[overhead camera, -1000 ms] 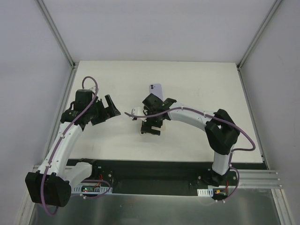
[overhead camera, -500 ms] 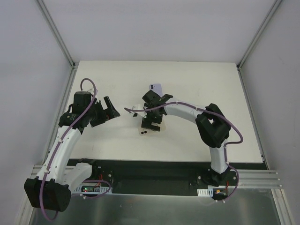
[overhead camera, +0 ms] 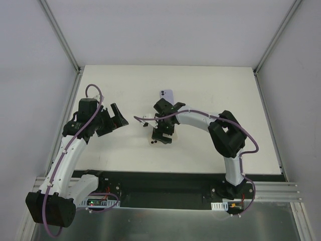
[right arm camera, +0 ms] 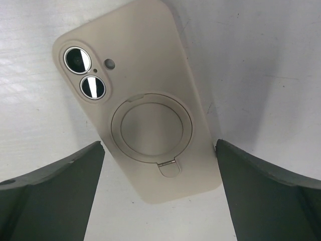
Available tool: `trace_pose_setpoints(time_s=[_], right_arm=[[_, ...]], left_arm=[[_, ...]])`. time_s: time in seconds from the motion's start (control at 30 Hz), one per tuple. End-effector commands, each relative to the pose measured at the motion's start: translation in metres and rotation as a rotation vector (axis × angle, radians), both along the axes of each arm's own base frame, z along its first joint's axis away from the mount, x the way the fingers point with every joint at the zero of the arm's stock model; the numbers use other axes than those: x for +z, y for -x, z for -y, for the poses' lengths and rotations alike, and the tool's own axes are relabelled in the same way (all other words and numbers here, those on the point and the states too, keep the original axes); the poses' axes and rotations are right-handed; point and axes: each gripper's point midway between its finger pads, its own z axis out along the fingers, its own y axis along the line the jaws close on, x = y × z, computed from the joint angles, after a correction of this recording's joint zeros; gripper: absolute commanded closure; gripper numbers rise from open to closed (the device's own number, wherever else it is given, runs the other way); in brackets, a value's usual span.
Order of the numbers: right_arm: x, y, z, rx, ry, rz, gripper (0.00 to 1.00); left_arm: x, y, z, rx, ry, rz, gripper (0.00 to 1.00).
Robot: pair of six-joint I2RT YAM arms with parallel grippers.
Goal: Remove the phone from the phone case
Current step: Pick up the phone at the center of the board.
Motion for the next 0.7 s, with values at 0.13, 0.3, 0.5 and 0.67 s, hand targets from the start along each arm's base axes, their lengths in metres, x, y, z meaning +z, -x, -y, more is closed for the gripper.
trace_pose_setpoints(time_s=[0.13, 0.3, 0.5, 0.67], right_arm=[[-0.010, 0.012, 0.009, -0.013, 0.044, -0.043, 0.04], [-0.018, 0.023, 0.018, -0.116, 0.119, -0.112, 0.04], [0.001, 0.053, 0.012, -0.178, 0.049, -0.198, 0.04], [0.010, 0.073, 0.029, -0.210, 0.215, -0.179, 0.04]], left_arm=[[-0.001, 0.007, 0.002, -0.002, 0.028, -0.002, 0.01], [-0.004, 0.008, 0.000, 0.000, 0.018, -0.005, 0.01], [-0.008, 0.005, 0.000, -0.007, 0.004, -0.018, 0.01], [-0.010, 0.002, -0.001, -0.010, -0.004, -0.029, 0.01]])
